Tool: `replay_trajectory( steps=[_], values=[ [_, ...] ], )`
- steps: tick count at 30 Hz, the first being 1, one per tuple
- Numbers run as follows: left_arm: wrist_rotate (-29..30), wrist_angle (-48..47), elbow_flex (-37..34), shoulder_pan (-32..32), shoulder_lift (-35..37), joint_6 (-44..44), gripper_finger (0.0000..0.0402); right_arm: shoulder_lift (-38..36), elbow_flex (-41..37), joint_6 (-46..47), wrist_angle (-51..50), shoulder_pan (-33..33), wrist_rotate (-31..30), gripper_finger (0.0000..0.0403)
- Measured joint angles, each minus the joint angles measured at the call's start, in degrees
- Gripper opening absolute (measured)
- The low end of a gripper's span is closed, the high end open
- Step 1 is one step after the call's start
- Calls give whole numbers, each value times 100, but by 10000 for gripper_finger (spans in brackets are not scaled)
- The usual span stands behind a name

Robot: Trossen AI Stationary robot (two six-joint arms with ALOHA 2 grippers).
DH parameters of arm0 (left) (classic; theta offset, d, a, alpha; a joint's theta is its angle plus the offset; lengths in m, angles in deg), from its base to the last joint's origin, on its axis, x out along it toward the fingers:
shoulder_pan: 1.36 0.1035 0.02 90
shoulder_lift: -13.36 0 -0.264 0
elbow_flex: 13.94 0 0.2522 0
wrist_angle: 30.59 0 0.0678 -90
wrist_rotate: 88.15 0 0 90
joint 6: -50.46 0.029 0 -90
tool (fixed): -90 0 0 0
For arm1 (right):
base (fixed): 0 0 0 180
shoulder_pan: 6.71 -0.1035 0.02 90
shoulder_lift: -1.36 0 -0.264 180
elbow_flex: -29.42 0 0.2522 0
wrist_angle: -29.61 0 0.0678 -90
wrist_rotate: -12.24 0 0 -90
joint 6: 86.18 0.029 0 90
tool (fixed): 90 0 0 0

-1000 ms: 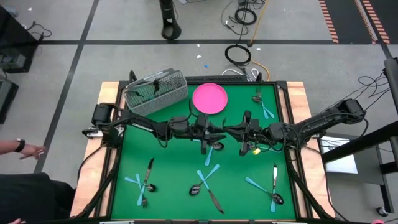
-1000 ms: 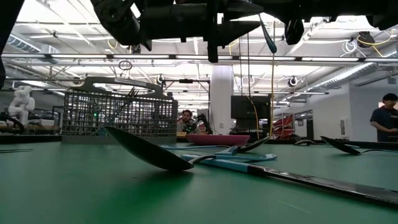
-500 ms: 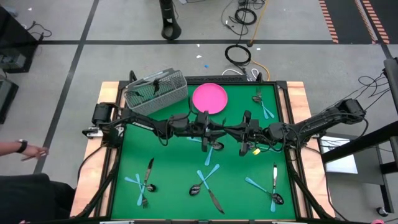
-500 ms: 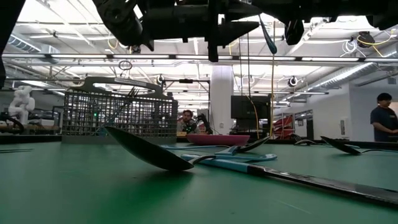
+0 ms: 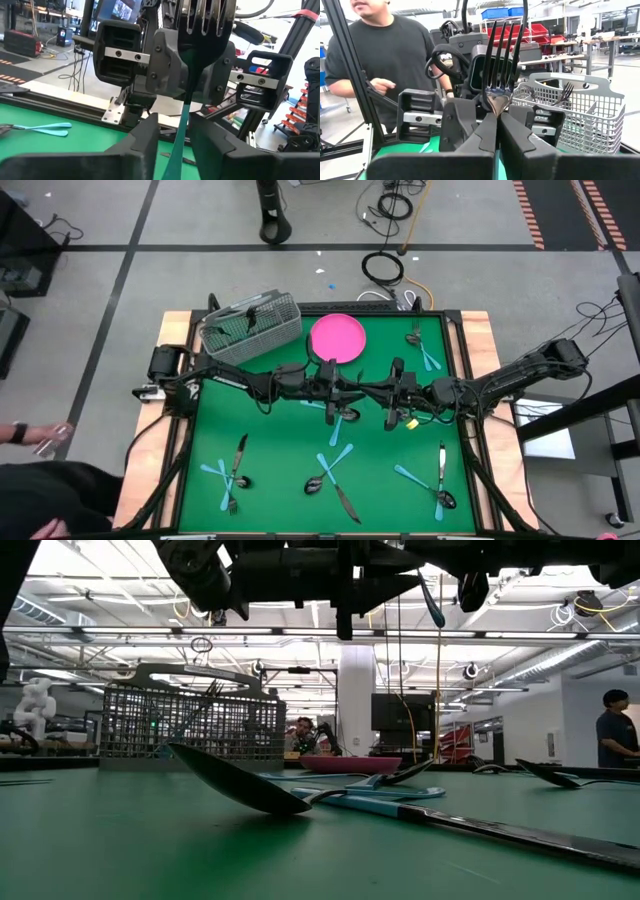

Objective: Sort silverware
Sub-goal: Put the blue fork into the gray silverware holder

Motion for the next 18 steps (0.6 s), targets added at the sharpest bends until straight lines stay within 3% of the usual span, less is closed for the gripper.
replay_trajectory(
  steps=[7,18],
  values=[
    [35,94,0,-7,2,42,13,0,-2,-2,2,4,-31,0],
    [57,109,0,-4,0,29,9,-2,-2,-61,-19,4,-20,9]
  ],
)
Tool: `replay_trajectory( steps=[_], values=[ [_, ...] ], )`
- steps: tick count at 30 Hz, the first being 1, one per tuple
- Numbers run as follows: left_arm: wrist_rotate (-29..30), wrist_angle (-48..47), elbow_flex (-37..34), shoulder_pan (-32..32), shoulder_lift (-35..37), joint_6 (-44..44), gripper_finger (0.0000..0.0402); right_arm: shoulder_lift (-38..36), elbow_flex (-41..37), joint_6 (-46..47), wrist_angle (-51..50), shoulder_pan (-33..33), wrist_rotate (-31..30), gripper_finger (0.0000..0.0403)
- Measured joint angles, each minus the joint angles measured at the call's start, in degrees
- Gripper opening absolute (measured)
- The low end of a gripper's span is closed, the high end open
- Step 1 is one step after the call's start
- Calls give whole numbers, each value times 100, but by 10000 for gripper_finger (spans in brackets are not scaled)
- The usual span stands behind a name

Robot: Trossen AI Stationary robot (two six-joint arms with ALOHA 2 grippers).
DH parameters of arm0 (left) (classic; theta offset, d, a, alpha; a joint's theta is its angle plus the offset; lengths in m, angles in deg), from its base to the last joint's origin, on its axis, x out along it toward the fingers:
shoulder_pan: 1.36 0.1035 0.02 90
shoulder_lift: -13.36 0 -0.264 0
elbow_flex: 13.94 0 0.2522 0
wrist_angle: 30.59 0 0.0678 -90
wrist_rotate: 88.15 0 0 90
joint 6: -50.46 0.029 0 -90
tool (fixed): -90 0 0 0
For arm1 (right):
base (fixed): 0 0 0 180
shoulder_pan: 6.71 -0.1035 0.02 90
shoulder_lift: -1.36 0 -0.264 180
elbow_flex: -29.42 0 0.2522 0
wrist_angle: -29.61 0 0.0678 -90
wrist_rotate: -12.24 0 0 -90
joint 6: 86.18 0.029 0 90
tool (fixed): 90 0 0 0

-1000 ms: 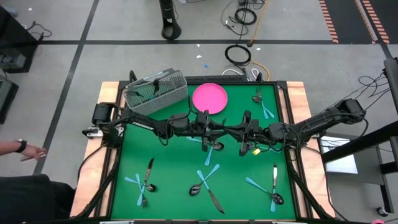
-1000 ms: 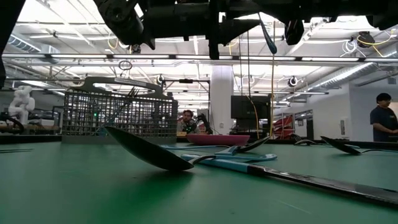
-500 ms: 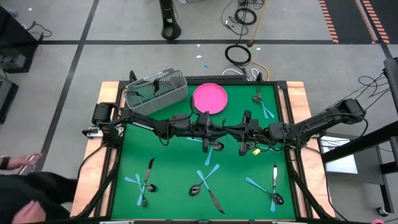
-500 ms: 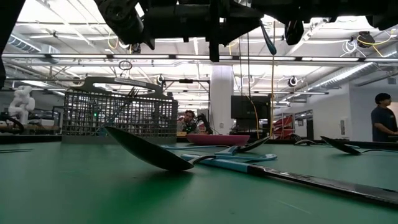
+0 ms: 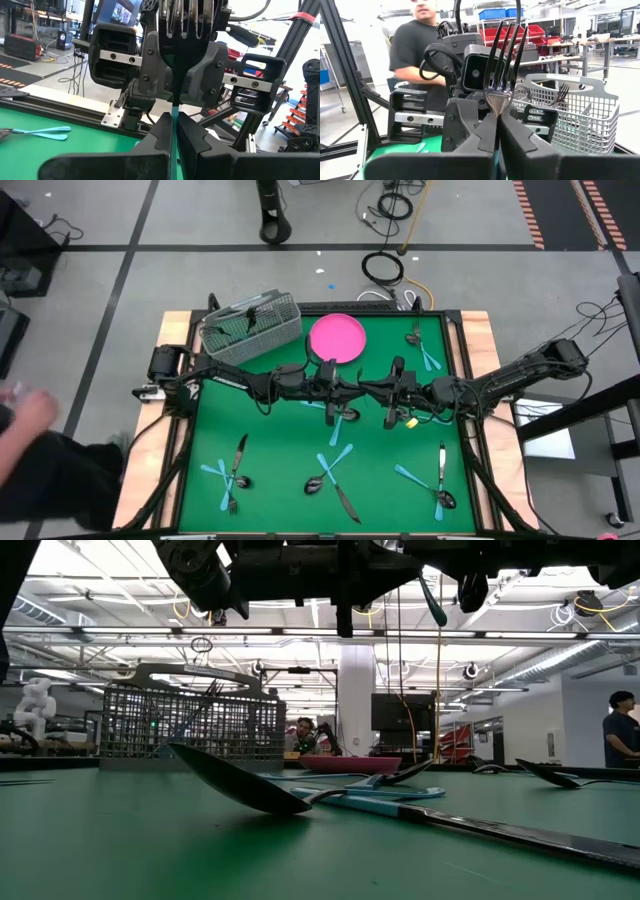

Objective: Sort silverware
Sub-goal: Put the blue fork into the gray silverware holder

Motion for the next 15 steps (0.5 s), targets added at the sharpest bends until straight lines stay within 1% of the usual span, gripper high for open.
replay_trajectory(
  steps=[5,11,15],
  values=[
    [4,0,0,0,2,-9,9,0,0,-21,-43,0,23,37],
    [37,-42,0,26,7,-6,9,-27,0,-280,-95,-17,49,98],
    [44,-147,0,74,41,-5,8,-301,-4,-457,-364,-56,61,134]
  ],
)
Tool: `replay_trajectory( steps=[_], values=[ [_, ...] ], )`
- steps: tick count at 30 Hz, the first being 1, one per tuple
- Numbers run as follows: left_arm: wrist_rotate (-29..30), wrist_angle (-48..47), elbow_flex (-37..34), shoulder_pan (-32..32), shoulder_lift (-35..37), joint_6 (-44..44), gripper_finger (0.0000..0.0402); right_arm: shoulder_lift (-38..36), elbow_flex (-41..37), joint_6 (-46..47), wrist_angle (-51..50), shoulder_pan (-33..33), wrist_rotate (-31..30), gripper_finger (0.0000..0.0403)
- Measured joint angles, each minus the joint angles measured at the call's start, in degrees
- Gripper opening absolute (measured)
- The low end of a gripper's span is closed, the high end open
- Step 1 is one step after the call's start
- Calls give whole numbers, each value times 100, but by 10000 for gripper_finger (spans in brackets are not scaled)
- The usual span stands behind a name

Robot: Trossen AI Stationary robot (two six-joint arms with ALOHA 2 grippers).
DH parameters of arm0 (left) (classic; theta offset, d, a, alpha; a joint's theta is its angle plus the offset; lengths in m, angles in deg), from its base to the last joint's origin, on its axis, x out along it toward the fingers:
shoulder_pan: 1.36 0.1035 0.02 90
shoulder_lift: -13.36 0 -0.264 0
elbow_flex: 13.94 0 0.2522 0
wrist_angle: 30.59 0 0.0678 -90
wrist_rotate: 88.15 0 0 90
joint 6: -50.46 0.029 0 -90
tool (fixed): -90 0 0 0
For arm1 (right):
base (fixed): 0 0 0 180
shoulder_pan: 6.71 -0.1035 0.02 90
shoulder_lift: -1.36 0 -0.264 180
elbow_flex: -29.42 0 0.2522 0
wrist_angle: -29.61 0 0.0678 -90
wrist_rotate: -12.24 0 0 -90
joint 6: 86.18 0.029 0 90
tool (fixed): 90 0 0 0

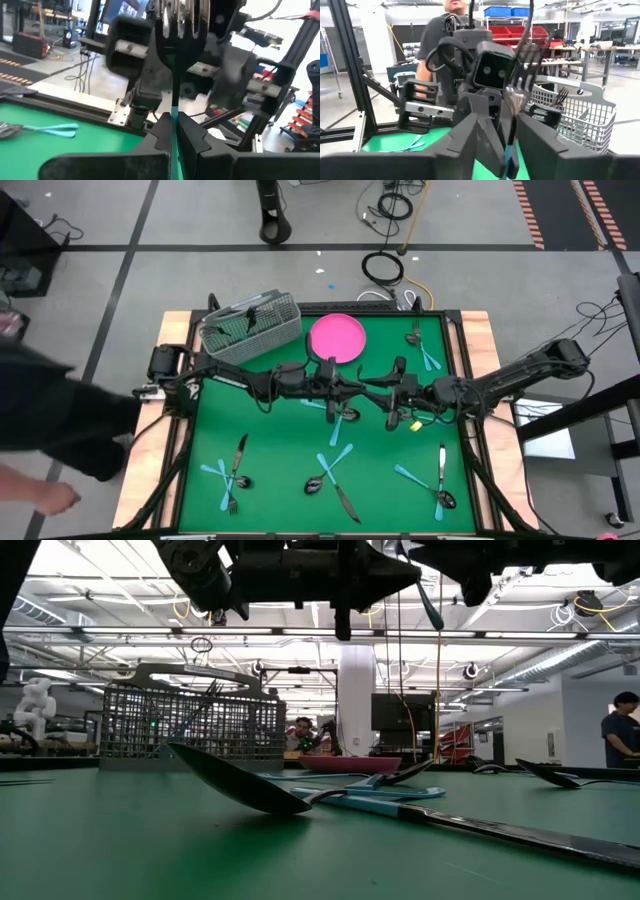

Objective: Sort silverware
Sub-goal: Put the blue fork into the gray silverware holder

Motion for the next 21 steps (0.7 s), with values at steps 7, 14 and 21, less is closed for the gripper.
replay_trajectory(
  steps=[7,14,21],
  values=[
    [563,-1072,0,59,598,507,8,-940,0,269,-1357,-4,-3,159],
    [2613,-2980,0,-88,1754,1278,8,-1301,0,568,-2032,-3,-20,159],
    [4435,-4481,-415,-118,2921,1262,8,-1087,0,589,-2093,-3,-21,160]
  ],
)
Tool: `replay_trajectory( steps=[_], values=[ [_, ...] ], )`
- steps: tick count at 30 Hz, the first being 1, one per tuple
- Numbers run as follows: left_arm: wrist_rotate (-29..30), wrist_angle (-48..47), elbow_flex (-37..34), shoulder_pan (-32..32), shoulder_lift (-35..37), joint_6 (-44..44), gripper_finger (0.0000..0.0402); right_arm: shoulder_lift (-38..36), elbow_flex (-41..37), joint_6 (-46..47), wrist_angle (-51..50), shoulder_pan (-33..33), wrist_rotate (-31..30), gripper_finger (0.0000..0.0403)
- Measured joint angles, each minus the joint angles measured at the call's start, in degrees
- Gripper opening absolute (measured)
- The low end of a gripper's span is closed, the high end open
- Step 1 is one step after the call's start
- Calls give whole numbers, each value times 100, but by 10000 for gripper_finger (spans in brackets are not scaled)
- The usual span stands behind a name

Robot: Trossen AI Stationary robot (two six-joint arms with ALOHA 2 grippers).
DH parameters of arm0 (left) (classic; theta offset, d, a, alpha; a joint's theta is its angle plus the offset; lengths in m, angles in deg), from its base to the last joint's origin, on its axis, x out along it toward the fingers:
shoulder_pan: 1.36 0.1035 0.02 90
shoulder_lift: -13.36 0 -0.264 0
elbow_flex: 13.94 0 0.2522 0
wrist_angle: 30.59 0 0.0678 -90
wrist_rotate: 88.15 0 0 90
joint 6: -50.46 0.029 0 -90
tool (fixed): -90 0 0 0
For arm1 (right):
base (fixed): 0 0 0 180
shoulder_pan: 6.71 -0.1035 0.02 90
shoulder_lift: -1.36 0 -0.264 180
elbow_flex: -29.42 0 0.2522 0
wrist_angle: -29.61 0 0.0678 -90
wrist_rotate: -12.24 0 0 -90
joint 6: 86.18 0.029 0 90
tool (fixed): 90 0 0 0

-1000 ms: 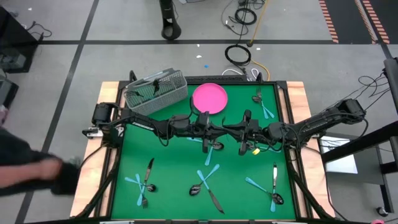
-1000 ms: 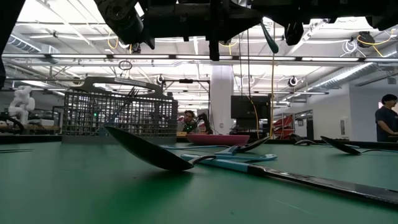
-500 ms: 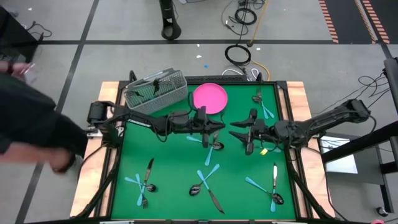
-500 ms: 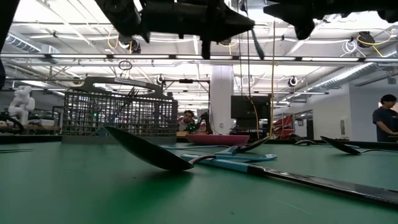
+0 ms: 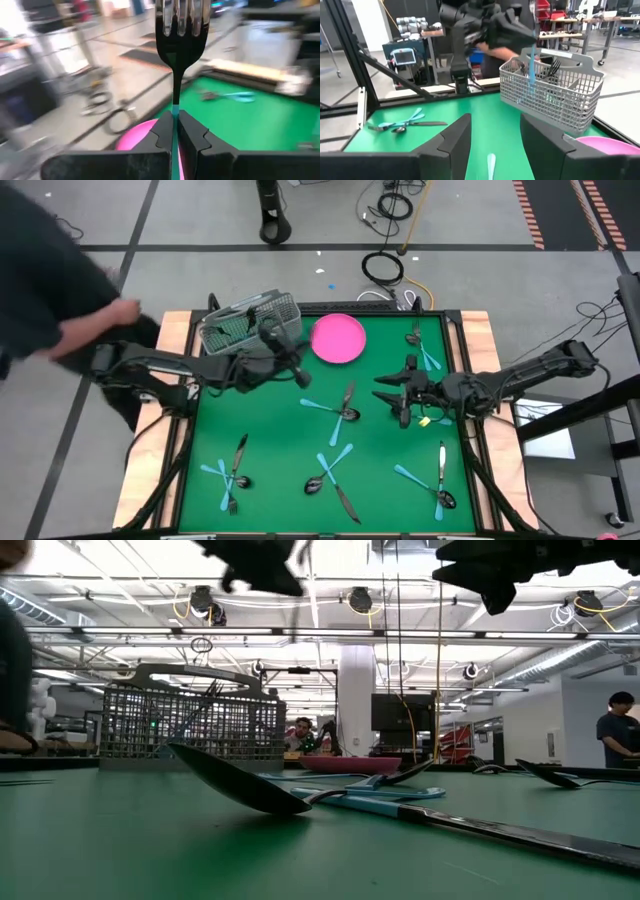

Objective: Sort silverware
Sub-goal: Put the blue fork into the gray silverware holder

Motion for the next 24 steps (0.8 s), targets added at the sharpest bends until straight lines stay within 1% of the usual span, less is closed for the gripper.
replay_trajectory(
  steps=[1,5,9,12,16,20,24],
  values=[
    [213,-65,-159,2,201,-99,8,26,0,15,-35,0,0,160],
    [706,-155,-894,95,1126,-385,8,76,0,151,-154,0,-2,160],
    [1285,-153,-1570,367,2020,-649,8,77,0,220,-187,0,-3,160],
    [1364,-162,-1991,634,2478,-882,8,79,0,291,-179,0,-4,160],
    [1359,-594,-2292,981,2746,-1428,8,77,0,296,-137,0,-7,160],
    [1361,-1512,-2319,1342,2755,-2037,8,76,0,299,-87,0,-12,160],
    [1359,-1908,-2317,1597,2755,-2199,8,76,0,299,-55,0,-13,160]
  ],
)
